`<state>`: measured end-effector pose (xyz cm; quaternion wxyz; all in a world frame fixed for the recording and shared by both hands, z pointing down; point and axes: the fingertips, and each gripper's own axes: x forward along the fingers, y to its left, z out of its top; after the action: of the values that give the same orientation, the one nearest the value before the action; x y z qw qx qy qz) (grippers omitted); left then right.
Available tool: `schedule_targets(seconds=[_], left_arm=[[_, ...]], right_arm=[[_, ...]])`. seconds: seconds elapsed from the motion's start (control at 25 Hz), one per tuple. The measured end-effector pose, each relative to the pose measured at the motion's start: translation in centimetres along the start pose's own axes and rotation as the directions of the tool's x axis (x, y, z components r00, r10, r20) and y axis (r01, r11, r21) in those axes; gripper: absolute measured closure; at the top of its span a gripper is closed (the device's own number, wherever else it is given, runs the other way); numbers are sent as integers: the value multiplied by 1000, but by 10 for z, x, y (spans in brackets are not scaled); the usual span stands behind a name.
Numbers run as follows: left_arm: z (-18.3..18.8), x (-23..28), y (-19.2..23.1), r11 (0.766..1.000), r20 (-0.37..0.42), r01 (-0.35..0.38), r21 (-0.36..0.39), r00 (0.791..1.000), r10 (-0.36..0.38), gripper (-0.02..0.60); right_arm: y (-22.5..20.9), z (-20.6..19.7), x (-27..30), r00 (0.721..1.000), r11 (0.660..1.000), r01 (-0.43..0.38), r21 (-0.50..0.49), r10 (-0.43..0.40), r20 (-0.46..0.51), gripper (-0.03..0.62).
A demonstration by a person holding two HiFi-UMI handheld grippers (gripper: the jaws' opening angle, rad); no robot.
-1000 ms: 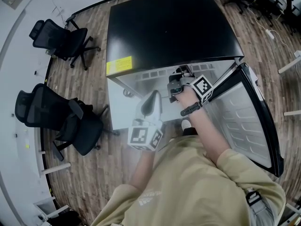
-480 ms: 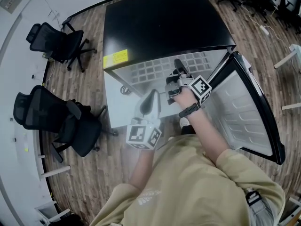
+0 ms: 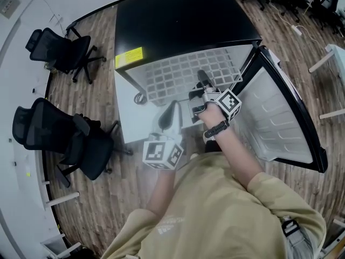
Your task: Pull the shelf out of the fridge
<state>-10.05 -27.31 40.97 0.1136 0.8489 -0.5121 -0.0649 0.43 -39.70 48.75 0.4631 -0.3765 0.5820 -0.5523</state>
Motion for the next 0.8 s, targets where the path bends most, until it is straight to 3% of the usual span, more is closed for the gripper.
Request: schedule_targets(seconds=[0.8], left_arm=[[-9, -48, -20, 999, -9, 39, 7, 999, -39, 581]], right_arm=[[3, -10, -60, 1000, 1000, 2, 7, -3, 22, 565]])
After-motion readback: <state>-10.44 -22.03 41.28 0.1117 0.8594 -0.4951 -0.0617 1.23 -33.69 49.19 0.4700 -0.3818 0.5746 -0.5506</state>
